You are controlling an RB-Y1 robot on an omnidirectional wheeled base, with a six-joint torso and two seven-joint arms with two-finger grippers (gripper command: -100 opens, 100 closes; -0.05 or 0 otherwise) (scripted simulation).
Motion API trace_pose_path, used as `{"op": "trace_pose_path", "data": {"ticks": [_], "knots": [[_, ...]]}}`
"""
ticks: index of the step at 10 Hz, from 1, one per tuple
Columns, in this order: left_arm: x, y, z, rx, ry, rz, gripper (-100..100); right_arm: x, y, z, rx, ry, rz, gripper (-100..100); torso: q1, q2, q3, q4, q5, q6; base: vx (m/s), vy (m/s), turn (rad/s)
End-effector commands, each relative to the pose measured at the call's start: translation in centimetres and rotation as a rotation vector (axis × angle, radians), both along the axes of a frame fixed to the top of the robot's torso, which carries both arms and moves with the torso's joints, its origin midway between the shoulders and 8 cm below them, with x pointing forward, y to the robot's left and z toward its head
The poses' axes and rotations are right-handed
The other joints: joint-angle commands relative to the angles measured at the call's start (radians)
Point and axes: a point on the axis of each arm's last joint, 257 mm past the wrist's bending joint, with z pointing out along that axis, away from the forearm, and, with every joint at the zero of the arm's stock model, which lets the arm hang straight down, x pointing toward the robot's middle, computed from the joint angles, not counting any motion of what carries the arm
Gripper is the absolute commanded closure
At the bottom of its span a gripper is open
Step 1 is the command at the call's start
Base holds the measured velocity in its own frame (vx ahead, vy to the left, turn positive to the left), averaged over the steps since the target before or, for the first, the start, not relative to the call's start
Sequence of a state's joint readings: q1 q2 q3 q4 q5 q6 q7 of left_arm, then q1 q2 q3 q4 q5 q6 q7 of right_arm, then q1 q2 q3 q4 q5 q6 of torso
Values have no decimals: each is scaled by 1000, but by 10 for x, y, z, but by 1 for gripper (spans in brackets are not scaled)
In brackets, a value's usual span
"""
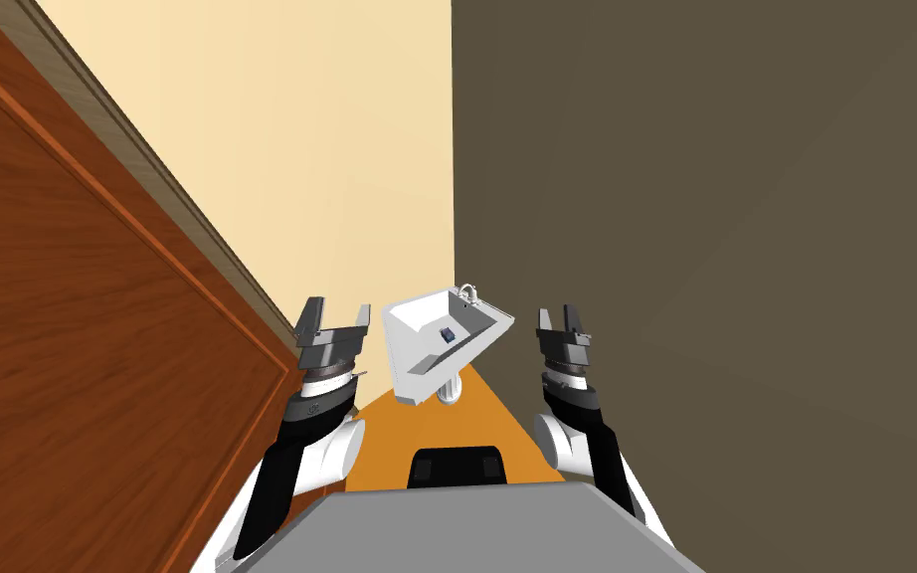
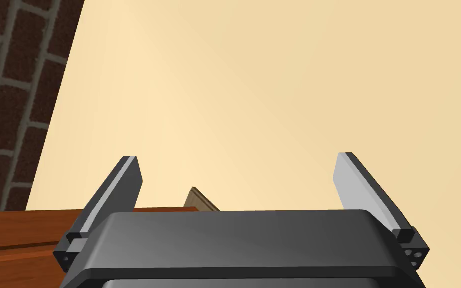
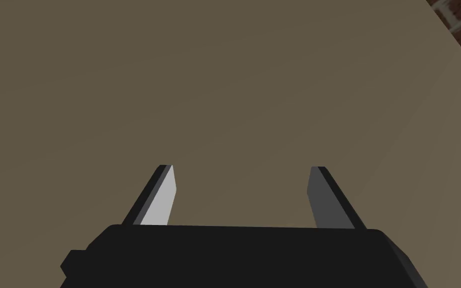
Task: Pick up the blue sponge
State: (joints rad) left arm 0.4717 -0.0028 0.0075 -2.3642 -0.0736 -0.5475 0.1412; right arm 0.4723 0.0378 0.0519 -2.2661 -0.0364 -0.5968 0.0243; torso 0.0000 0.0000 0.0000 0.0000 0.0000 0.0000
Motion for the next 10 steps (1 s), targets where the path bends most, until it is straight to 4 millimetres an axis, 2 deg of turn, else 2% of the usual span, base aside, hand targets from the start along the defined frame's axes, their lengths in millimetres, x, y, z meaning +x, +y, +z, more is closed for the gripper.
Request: {"op": "trace_pose_path", "data": {"ticks": [1, 6, 7, 9, 10], "knots": [[11, -4, -7, 6, 36, -22, -100, 0, 0, 0, 0, 0, 0, 0, 0, 0, 0, 0, 0, 0, -1, -2, -50], [59, -19, -41, 5, 191, -94, -100, 0, 0, 0, 0, 0, 0, 0, 0, -1, 0, 0, 0, 0, 5, -2, -57], [62, -18, -44, 4, 206, -92, -100, 0, 0, 0, 0, 0, 0, 0, 0, -1, -1, 0, 0, 0, 9, 0, -17], [87, -27, -65, 1, 292, -126, -100, 0, 0, 0, 0, 0, 0, 0, 0, -1, -1, 0, 0, 0, 12, -1, -76], [89, -27, -69, 0, 307, -124, -100, 0, 0, 0, 0, 0, 0, 0, 0, -1, -1, 0, 0, 0, 12, 3, -26]]}}
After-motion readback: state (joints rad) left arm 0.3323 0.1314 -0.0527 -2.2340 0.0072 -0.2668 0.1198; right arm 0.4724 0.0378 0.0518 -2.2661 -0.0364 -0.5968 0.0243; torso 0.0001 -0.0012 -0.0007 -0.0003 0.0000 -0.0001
